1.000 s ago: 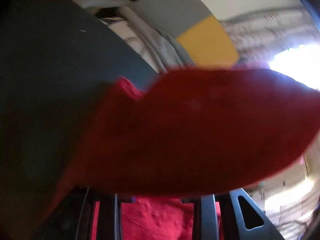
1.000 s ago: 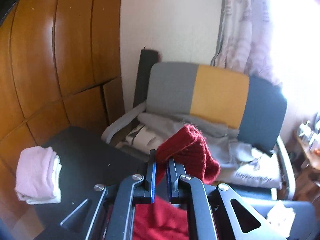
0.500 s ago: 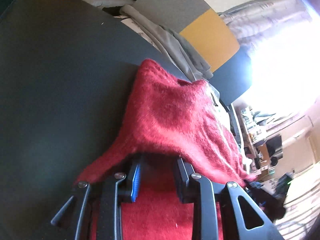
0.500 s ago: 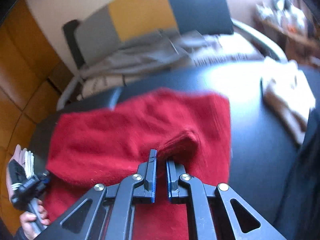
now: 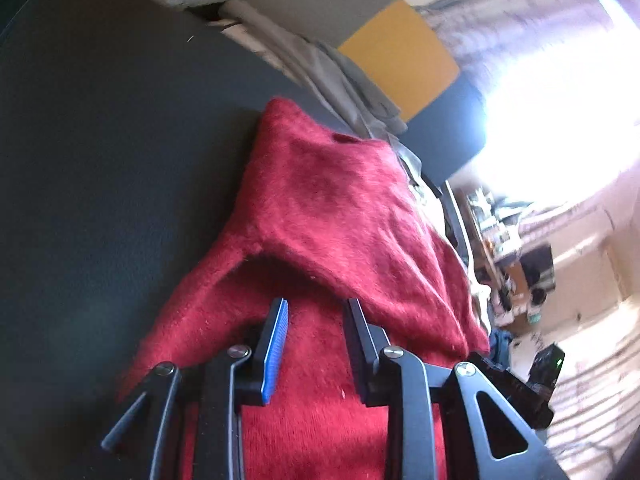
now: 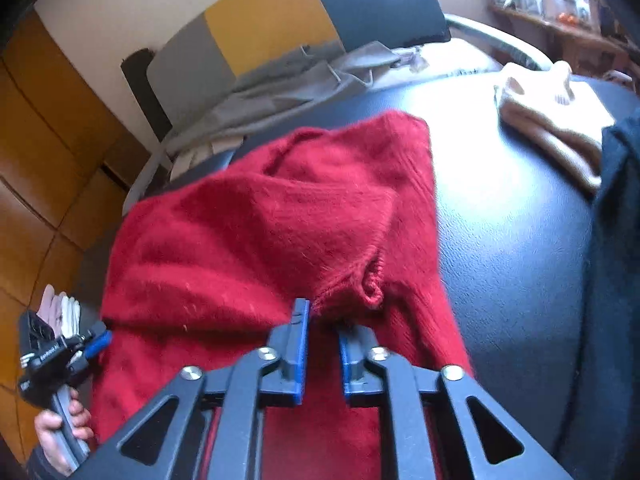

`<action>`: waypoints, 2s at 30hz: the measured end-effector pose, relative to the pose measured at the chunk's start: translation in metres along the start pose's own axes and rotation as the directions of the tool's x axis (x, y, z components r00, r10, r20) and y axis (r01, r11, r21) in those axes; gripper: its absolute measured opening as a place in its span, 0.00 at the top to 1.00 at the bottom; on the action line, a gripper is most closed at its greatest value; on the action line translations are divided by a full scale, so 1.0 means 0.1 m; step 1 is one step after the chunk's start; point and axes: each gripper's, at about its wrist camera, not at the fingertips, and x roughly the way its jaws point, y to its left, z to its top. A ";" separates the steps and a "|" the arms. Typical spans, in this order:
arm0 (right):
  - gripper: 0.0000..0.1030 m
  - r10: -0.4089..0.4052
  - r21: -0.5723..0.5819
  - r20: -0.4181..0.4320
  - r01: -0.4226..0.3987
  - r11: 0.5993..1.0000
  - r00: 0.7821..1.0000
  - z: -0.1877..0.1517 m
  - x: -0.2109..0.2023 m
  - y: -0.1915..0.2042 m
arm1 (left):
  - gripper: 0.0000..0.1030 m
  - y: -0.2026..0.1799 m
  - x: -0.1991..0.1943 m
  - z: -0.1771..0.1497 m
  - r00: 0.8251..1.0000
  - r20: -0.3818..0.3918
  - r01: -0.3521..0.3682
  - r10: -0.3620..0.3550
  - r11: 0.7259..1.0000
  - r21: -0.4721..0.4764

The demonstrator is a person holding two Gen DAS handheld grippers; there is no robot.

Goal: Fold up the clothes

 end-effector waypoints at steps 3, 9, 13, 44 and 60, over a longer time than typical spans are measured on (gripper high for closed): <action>0.73 -0.008 0.005 0.055 0.007 1.000 0.998 0.04 -0.17 -0.09 | 0.72 -0.14 -0.07 0.08 1.000 0.021 -0.021 0.020 0.996 0.081; 0.50 -0.034 -0.037 0.071 0.037 0.999 0.997 0.48 -0.07 -0.12 | 0.72 -0.34 -0.06 0.30 0.997 0.054 -0.061 0.053 0.986 0.153; 0.46 0.001 0.034 -0.057 0.001 0.999 0.998 0.65 0.34 -0.22 | 0.72 -0.40 -0.05 0.38 0.995 0.067 -0.082 0.071 0.981 0.175; 0.74 -0.324 -0.158 0.132 0.342 0.926 0.937 0.80 0.19 0.07 | 0.68 -0.50 0.06 0.95 0.982 0.091 -0.189 0.166 0.885 0.426; 0.42 -0.003 -0.300 0.034 0.013 0.954 0.999 0.40 0.79 0.69 | 0.63 -0.71 1.08 1.41 0.905 -0.227 0.000 0.359 0.534 0.845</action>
